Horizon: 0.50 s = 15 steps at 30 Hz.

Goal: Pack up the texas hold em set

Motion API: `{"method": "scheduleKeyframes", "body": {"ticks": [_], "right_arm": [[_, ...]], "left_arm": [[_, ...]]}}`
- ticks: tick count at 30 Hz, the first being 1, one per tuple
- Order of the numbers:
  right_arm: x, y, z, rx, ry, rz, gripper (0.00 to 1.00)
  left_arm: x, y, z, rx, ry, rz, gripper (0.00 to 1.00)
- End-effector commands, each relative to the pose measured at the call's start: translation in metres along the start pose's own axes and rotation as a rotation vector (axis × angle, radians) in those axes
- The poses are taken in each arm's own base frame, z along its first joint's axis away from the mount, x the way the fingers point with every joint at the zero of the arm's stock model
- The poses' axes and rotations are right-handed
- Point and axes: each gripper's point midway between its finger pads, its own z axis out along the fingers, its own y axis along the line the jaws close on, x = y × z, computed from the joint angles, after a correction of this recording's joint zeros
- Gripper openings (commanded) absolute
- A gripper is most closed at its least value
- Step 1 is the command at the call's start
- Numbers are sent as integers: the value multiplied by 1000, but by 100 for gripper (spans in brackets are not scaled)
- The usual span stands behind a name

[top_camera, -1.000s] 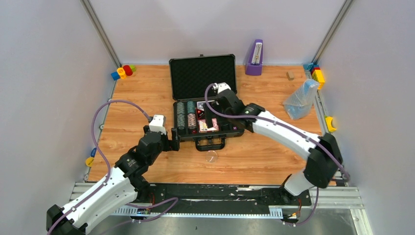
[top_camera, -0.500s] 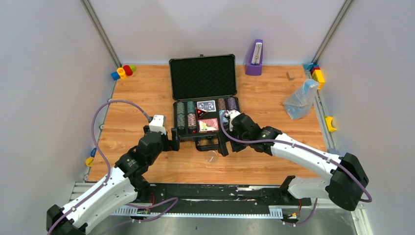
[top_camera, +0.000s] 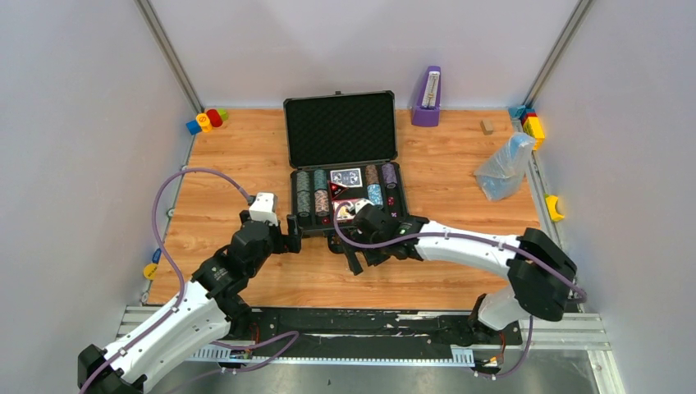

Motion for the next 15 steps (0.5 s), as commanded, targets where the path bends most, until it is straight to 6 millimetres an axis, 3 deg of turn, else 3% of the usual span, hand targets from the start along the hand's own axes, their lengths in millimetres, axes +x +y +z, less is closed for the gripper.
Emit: {"method": "scheduleKeyframes", "body": {"ticks": [1,15], "right_arm": [[-26,20,12,1,-52,5,100],[-5,29,59,82,48,-12,100]], "left_arm": [[-5,1,0,-5,-25,-12,100],[-4,0,1,-4,-22,-14,100]]}}
